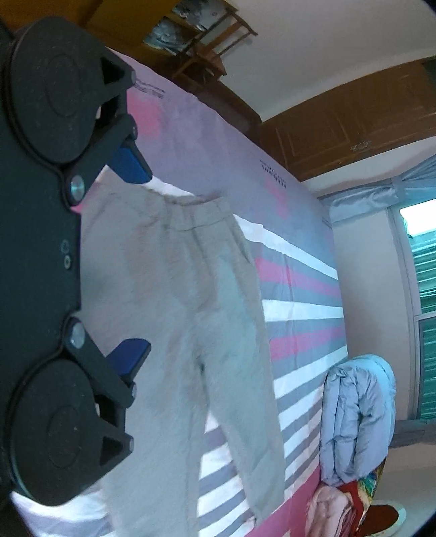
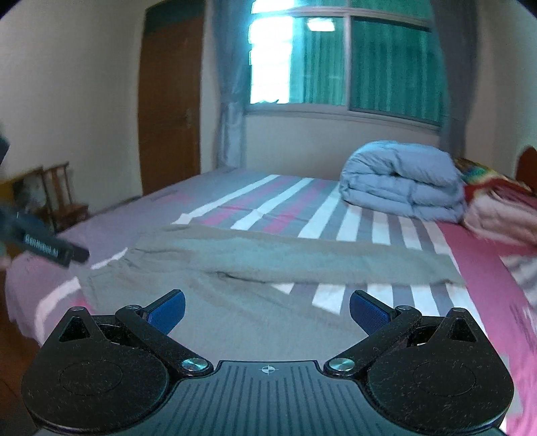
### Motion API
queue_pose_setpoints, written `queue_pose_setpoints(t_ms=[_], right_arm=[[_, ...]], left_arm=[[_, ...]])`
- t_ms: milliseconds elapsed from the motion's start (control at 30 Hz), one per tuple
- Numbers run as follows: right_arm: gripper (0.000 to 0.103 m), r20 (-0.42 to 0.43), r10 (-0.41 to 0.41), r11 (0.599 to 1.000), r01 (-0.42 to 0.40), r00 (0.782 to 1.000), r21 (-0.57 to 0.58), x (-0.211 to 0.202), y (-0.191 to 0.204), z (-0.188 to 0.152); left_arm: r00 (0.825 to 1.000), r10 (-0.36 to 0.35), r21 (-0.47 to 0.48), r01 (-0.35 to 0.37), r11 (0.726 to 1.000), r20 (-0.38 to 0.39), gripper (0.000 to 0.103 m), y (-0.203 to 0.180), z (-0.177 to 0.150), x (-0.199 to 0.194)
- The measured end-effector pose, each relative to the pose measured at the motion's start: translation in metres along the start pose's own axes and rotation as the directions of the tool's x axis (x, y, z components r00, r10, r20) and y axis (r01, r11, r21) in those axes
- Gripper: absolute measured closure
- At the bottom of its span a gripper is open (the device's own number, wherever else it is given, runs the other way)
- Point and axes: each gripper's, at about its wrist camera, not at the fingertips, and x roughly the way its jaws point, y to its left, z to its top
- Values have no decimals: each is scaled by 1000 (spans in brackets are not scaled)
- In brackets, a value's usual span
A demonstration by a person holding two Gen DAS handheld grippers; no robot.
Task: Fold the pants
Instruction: 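Move the left tool toward the waistband while the right tool approaches the waistband too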
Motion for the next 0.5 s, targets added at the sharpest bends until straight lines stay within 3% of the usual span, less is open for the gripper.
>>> queue_pose_setpoints(t_ms=[267, 367, 467, 500], right_arm=[[0, -63, 138, 976, -147, 988, -159, 123, -6, 47], [0, -106, 177, 959, -196, 978, -204, 179, -6, 60], [0, -161, 222, 947, -251, 962, -198, 241, -8, 70], [0, -179, 232, 942, -267, 956, -204, 264, -8, 73]], left_arm=[[994, 30, 17, -28, 999, -105, 50, 45, 45, 122], [989, 15, -14, -17, 1000, -146, 50, 68, 60, 165], [990, 24, 31, -20, 999, -138, 50, 82, 74, 200], [990, 25, 56, -17, 998, -139, 43, 84, 79, 212]])
